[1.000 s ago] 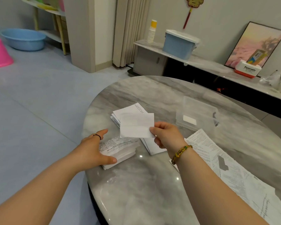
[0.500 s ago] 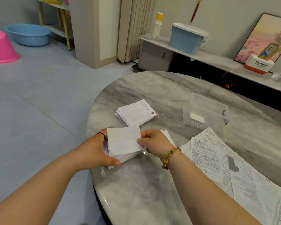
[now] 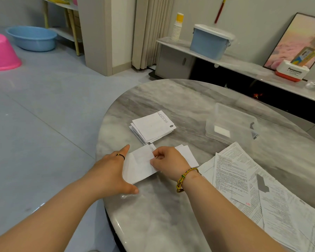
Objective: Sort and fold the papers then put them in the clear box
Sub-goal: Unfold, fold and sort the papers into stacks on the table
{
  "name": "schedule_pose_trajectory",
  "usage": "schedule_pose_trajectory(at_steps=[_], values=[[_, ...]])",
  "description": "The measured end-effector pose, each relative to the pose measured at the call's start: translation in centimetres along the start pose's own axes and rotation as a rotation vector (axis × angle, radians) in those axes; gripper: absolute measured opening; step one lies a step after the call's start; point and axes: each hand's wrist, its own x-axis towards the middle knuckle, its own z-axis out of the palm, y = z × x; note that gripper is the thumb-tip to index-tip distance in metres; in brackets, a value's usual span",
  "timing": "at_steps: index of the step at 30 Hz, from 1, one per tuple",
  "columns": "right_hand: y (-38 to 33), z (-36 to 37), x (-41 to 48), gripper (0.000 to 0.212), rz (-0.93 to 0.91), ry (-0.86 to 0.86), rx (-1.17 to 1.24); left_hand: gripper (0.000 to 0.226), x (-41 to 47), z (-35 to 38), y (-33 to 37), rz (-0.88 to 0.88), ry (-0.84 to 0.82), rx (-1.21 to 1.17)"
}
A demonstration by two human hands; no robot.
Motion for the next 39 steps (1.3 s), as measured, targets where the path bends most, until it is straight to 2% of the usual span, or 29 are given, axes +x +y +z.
schedule_pose_trajectory(at_steps=[3,12,16,20,25,29,33,36,39], values=[[-0.2,0.1,-0.1,0.010,-0.022,0.017,-0.048,0.118,0.0,0.4,0.6,-0.014,0.030,0.105],[0.0,0.8,-0.3,0.039,-0.070,0.175,-0.200,0.103,0.4,0.8,0.6,-0.036,0.077,0.140],[0.7,0.8,-0.3,0.037,-0.085,0.182,-0.265,0.107,0.2,0.7,0.8,-0.025,0.069,0.168],[1.1,0.6,-0.5,0.034,-0.091,0.232,-0.214,0.111,-0.1,0.5,1.0,-0.003,0.090,0.172],[1.2,0.0,-1.1,0.030,-0.083,0.315,-0.124,0.106,-0.5,0.1,1.5,0.059,0.135,0.151],[2.1,-1.1,-2.5,0.012,-0.073,0.382,-0.025,0.089,-0.5,0.1,2.4,0.169,0.210,0.108],[5.2,-3.3,-5.2,0.011,0.027,0.430,-0.069,0.071,-0.7,0.9,4.6,0.314,0.218,0.030],[8.2,-5.5,-7.6,0.018,0.112,0.482,-0.184,0.049,-0.9,1.9,6.4,0.395,0.194,-0.028],[10.8,-7.6,-10.1,0.021,0.188,0.552,-0.201,0.041,-1.0,3.0,8.0,0.462,0.155,-0.014]])
